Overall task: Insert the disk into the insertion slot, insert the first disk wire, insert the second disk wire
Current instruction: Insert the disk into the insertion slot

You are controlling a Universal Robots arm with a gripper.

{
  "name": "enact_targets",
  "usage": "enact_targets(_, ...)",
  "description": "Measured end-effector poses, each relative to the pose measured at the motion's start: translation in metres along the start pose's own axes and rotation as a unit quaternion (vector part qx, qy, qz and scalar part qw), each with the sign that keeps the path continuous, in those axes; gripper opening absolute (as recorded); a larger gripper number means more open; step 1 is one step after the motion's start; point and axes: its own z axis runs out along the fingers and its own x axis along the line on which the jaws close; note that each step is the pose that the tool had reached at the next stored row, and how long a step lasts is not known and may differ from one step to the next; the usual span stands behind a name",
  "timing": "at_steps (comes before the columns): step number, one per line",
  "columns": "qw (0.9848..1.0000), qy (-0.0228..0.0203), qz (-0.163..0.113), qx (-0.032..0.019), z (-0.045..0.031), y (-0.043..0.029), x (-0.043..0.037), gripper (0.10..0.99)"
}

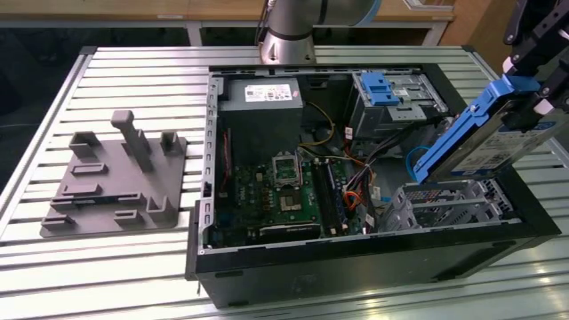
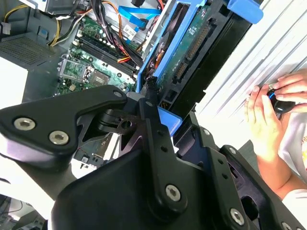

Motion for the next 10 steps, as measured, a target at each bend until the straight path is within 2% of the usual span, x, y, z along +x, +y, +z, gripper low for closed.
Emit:
enact_targets(4, 1.0000, -0.0001, 0.000, 0.0027, 0.0003, 0.0000, 0.0000, 0.365)
enact_targets(10, 1.0000, -0.0002, 0.001, 0.0030, 0.0010, 0.0000, -0.0002, 0.365)
